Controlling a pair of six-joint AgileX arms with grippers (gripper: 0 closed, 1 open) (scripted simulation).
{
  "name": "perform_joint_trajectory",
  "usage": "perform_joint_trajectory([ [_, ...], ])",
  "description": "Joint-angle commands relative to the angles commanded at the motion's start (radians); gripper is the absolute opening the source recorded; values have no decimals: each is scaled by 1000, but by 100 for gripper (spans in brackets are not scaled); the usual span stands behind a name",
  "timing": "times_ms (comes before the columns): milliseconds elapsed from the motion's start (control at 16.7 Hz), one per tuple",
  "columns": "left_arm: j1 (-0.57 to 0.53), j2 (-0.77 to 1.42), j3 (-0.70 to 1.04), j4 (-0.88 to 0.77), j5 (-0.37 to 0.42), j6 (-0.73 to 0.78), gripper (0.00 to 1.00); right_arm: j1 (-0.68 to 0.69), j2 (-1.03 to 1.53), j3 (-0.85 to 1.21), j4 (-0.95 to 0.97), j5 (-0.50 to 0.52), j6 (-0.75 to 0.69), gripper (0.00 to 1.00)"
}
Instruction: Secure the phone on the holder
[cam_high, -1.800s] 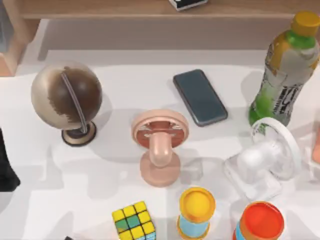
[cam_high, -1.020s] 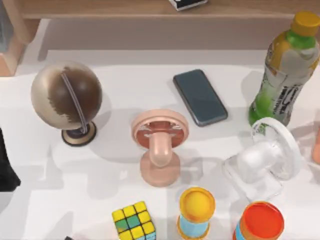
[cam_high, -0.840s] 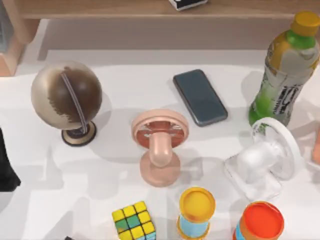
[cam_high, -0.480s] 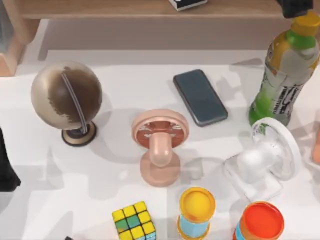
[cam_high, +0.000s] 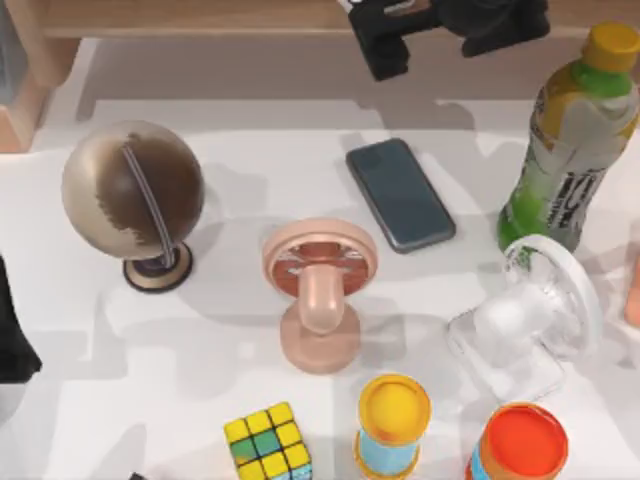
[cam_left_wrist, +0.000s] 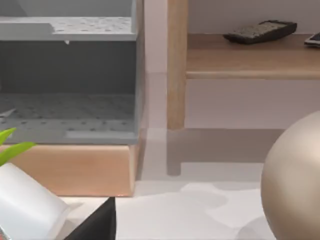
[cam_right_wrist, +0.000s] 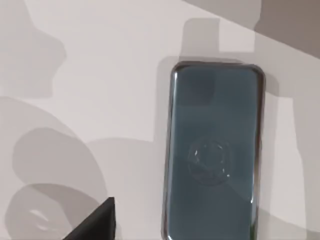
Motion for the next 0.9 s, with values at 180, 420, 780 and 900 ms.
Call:
perform_joint_trajectory([
  [180,0,0,0,0,0,0,100,14,225,187,-124,19,24,100],
  [420,0,0,0,0,0,0,100,12,404,333,-225,41,50,100],
  [780,0,0,0,0,0,0,100,9,431,355,-240,45,56,100],
  [900,0,0,0,0,0,0,100,8,434,349,-236,44,53,100],
])
